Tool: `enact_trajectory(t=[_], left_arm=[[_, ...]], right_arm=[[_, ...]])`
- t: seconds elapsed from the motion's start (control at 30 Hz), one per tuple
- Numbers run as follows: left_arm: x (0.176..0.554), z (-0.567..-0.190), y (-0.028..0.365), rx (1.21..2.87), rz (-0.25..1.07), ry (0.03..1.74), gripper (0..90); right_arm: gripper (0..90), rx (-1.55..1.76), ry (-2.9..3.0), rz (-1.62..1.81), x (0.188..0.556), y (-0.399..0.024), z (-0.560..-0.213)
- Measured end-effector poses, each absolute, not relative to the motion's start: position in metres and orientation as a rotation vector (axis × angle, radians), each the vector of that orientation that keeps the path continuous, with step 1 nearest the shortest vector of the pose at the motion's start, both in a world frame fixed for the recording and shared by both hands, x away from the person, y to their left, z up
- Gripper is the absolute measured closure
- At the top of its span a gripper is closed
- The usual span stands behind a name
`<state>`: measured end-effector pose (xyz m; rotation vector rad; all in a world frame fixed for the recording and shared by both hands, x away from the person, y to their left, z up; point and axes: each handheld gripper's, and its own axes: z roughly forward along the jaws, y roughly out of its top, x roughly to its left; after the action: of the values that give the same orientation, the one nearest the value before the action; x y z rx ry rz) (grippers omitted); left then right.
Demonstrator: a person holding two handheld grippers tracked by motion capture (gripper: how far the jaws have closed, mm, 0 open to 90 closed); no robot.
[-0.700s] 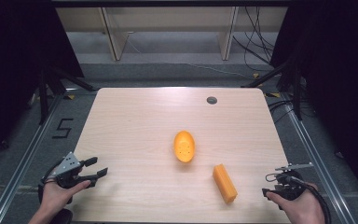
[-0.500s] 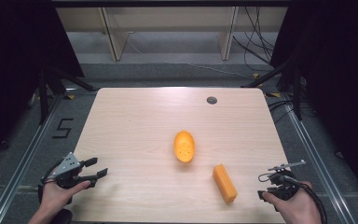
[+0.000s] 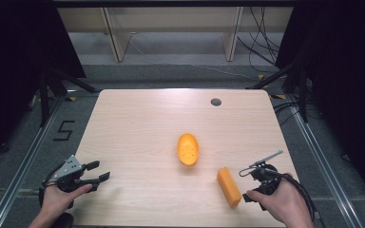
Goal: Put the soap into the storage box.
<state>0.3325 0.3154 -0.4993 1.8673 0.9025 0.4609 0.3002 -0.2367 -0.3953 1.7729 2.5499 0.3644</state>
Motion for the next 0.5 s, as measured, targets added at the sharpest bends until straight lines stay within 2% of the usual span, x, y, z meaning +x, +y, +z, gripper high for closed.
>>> enact_trajectory(t=[0.5], left_arm=[[0.332,-0.499,0.316,1.873,0.443,0.907,32.1]], right_arm=[[48.3,1.690,2.631,0.217,0.340,-0.188,-0.408]])
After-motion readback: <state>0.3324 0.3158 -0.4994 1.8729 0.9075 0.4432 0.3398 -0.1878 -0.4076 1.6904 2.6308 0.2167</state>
